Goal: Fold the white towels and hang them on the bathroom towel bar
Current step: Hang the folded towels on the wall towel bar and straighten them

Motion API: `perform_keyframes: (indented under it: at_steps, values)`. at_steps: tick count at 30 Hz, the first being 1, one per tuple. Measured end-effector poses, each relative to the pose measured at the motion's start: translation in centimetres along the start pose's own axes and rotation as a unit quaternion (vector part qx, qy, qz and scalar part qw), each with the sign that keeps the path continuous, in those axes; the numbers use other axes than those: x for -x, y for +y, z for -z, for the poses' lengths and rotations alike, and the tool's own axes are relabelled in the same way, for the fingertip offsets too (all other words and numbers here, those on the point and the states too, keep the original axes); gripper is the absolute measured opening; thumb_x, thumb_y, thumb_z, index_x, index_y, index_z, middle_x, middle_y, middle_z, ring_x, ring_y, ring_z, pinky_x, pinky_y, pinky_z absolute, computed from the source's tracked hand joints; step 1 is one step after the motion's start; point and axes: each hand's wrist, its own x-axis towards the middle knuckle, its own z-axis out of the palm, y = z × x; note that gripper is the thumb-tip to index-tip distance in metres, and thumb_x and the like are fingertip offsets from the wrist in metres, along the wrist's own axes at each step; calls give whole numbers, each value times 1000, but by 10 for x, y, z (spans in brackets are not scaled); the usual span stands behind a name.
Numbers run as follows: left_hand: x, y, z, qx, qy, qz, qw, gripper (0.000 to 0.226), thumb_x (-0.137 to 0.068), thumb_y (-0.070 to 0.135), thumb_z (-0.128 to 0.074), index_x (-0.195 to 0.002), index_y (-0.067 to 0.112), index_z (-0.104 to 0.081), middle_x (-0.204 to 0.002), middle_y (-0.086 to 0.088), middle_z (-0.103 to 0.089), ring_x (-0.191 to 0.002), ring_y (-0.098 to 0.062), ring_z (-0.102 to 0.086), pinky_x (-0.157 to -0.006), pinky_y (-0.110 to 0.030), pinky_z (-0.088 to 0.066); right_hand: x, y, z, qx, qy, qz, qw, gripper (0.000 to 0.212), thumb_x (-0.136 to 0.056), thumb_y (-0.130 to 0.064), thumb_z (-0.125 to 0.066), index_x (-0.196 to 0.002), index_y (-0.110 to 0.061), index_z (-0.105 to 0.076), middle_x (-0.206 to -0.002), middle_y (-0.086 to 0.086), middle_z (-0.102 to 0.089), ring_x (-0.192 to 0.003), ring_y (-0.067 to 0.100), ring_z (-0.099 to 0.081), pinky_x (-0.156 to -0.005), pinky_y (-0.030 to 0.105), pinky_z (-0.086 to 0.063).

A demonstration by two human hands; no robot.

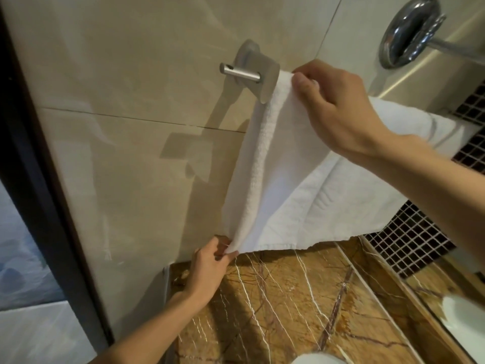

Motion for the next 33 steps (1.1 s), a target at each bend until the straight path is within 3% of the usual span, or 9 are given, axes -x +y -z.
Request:
perform_keyframes:
  at_steps: [4,8,14,16,18,19,24,27,33]
  values:
    - [-1,2,1,52,22,42,998,48,-76,21,-75,-114,23,-45,-81,3,-67,-69,6,-62,-56,-6,-45,0,0,0,-2,3,-3,1000,27,-100,-32,-39,-103,-18,-62,-89,-6,-57,-81,7,-49,-69,22,-32]
    - [-7,-1,2,32,-27,33,999,70,-78,24,-72,-140,19,-38,-86,4,-71,-80,-1,-65,-67,-14,-48,0,0,-2,-7,12,-6,1000,28,-99,-32,-39,-103,-18,-63,-89,-7,-57,-81,7,-49,-66,21,-31]
    - [-16,0,5,-9,-29,26,999,47,-78,28,-72,-121,20,-54,-91,4,-69,-80,-3,-64,-62,-13,-47,0,-1,-3,3,16,-10,1000,31,-99,-32,-38,-105,-16,-63,-90,-8,-56,-80,5,-48,-63,6,-32]
    - [-19,0,5,-30,-5,11,999,34,-78,29,-73,-107,19,-61,-113,10,-60,-100,-5,-59,-80,-16,-47,0,-1,-3,0,16,-10,1000,30,-99,-32,-38,-104,-17,-63,-89,-9,-56,-80,4,-48,-63,7,-33]
    - [-22,0,5,-48,4,-3,999,19,-79,26,-73,-95,17,-69,-124,21,-36,-119,1,-36,-103,-24,-30,0,-1,-3,-4,18,-9,1000,29,-99,-32,-38,-103,-17,-63,-87,-8,-56,-79,5,-48,-63,12,-34]
    - [-23,-1,6,-47,-2,-5,999,14,-79,24,-74,-91,18,-71,-123,22,-33,-119,2,-31,-104,-23,-23,0,-1,-3,-5,19,-8,1000,29,-99,-32,-39,-102,-17,-63,-87,-8,-56,-79,5,-48,-64,17,-34]
    - [-27,0,4,-81,10,-24,996,24,-79,26,-74,-97,11,-73,-106,9,-58,-105,-7,-48,-94,-24,-35,1,-1,-4,-2,24,-5,1000,29,-99,-32,-39,-103,-17,-63,-87,-8,-55,-80,6,-48,-65,22,-33]
    - [-25,4,5,-93,34,-56,994,22,-76,21,-76,-94,8,-74,-87,16,-56,-95,-10,-51,-88,-24,-37,1,0,-4,-4,23,-5,1000,29,-99,-32,-38,-104,-17,-63,-88,-8,-56,-81,6,-48,-65,21,-34]
    - [-14,3,7,-107,42,-72,991,13,-77,19,-76,-86,9,-74,-83,13,-60,-87,-9,-57,-79,-16,-39,1,0,-4,-14,28,0,1000,27,-98,-30,-40,-101,-16,-63,-82,-12,-53,-77,3,-46,-64,15,-34]
